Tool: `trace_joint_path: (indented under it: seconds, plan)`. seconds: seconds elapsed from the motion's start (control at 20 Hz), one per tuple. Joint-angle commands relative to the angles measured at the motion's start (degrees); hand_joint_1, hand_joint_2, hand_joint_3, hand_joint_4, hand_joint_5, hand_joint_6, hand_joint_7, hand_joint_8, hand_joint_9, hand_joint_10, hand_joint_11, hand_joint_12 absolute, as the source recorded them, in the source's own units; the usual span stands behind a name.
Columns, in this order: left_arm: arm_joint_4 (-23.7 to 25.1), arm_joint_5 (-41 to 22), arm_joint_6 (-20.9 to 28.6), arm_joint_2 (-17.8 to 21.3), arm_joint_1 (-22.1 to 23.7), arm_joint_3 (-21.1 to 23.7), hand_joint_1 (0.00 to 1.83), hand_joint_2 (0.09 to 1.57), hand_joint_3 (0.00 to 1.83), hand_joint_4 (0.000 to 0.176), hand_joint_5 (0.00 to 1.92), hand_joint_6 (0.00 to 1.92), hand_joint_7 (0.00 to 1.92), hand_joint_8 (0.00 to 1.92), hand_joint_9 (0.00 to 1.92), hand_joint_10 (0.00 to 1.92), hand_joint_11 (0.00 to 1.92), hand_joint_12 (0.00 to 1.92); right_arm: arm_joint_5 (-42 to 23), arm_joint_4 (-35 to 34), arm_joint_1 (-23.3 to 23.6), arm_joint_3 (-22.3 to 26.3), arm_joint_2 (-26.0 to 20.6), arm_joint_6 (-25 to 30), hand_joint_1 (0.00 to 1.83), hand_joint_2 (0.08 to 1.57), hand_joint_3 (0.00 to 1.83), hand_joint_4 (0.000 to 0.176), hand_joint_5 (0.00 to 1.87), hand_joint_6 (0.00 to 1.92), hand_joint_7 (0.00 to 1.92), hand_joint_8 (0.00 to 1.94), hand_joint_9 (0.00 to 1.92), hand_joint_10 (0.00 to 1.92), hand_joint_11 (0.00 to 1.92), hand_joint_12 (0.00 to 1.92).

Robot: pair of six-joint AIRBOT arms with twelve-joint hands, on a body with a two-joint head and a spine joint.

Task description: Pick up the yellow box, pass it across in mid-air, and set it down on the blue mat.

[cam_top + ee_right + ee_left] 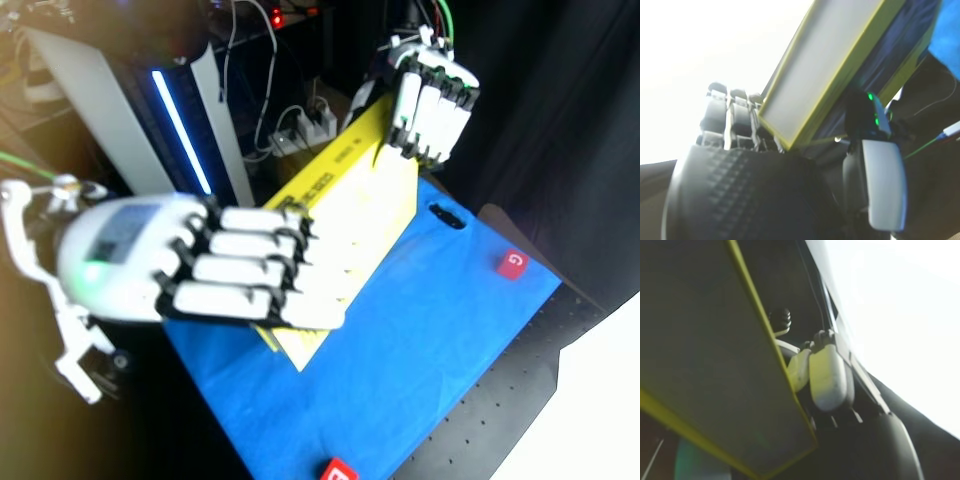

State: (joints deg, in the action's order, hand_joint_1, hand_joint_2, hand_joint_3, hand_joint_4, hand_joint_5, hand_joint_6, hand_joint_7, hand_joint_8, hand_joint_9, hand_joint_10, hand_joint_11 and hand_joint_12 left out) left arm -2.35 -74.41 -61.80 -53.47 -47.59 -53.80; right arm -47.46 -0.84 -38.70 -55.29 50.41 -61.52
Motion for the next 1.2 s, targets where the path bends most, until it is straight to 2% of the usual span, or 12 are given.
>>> trace_joint_path:
  seconds: [0.0,0.05,0.1,0.15,0.2,0.25,0.5,0.75,0.95,1.0,1.05,1.15]
  plan:
    - [2.5,-10.1,1.5,-0.2,1.4,0.3,1.13,1.2,0.01,0.0,1.07,1.92,1.33,1.92,1.37,1.92,1.47,1.92,-5.2,0.1,1.1,-0.3,0.4,0.0,0.48,1.14,0.0,0.008,0.0,0.0,0.0,0.0,0.0,0.0,0.0,0.0]
    - [3.2,-10.7,1.5,-0.2,1.5,0.4,1.19,1.19,0.0,0.0,1.08,1.92,1.33,1.92,1.37,1.92,1.47,1.92,-4.7,0.1,1.3,-0.6,0.6,0.0,0.53,1.23,0.02,0.005,0.17,0.18,0.31,0.06,0.23,0.28,0.0,0.8]
    - [3.4,-11.1,1.5,-0.2,1.6,0.4,1.21,1.18,0.0,0.0,1.08,1.92,1.33,1.92,1.37,1.92,1.47,1.92,-4.6,0.1,1.4,-0.7,0.7,0.0,0.69,1.27,0.02,0.0,0.2,0.94,0.41,0.72,0.3,1.07,0.02,1.59]
    - [3.9,-11.7,1.5,-0.2,1.6,0.5,1.14,1.2,0.0,0.0,1.07,1.92,1.33,1.92,1.37,1.92,1.47,1.92,-4.4,0.1,1.5,-0.9,0.8,0.0,0.99,1.33,0.04,0.0,0.43,1.51,0.6,1.49,0.65,1.75,0.63,1.86]
    - [4.1,-12.1,1.5,-0.2,1.6,0.5,1.2,1.19,0.0,0.0,1.08,1.92,1.33,1.92,1.37,1.92,1.47,1.92,-4.0,0.0,1.6,-1.1,0.9,0.0,1.22,1.25,0.0,0.0,0.77,1.84,0.99,1.85,1.12,1.89,1.2,1.91]
    - [4.3,-12.4,1.4,-0.2,1.6,0.6,1.18,1.18,0.0,0.0,1.07,1.92,1.33,1.92,1.37,1.92,1.47,1.92,-3.6,0.0,1.8,-1.4,1.0,0.0,1.36,1.2,0.0,0.0,1.04,1.9,1.27,1.92,1.38,1.91,1.49,1.92]
    - [3.7,-11.7,1.4,-0.2,1.6,0.4,1.19,1.19,0.0,0.0,1.08,1.92,1.33,1.92,1.37,1.92,1.47,1.92,-2.9,0.3,3.6,-2.3,1.1,0.0,1.44,1.23,0.0,0.0,1.21,1.92,1.42,1.94,1.54,1.92,1.63,1.92]
    - [1.7,-10.0,1.0,0.3,1.3,0.3,1.13,1.2,0.0,0.0,1.06,1.92,1.33,1.92,1.37,1.92,1.47,1.92,-3.0,2.3,5.7,-1.8,0.0,0.0,1.46,1.23,0.0,0.0,1.1,1.92,1.34,1.94,1.47,1.92,1.56,1.92]
    - [-2.0,-10.0,-1.2,2.0,-0.2,0.8,1.19,1.19,0.0,0.0,1.07,1.92,1.33,1.92,1.37,1.92,1.47,1.92,-3.0,2.4,5.8,-1.1,-2.2,0.0,1.46,1.21,0.0,0.0,1.21,1.92,1.42,1.94,1.54,1.92,1.62,1.92]
    - [-3.2,-10.1,-1.6,2.5,-0.7,1.0,0.54,1.16,0.0,0.022,0.21,0.49,0.27,0.38,0.27,0.38,0.29,0.93,-3.0,2.4,5.8,-0.8,-2.9,0.0,1.44,1.21,0.0,0.0,1.23,1.92,1.42,1.94,1.53,1.92,1.61,1.92]
    - [-4.5,-10.1,-2.3,3.0,-1.3,1.2,0.37,1.14,0.0,0.053,0.04,0.1,0.05,0.08,0.05,0.08,0.06,0.24,-3.0,2.3,5.8,-0.4,-3.6,0.0,1.41,1.21,0.0,0.0,1.26,1.92,1.44,1.94,1.54,1.92,1.61,1.92]
    - [-6.5,-10.8,-3.4,4.0,-2.4,1.8,0.37,1.12,0.0,0.064,0.0,0.0,0.0,0.0,0.0,0.0,0.0,0.01,-3.0,2.3,5.7,0.4,-5.0,0.0,1.46,1.21,0.0,0.0,1.21,1.92,1.43,1.94,1.54,1.92,1.63,1.92]
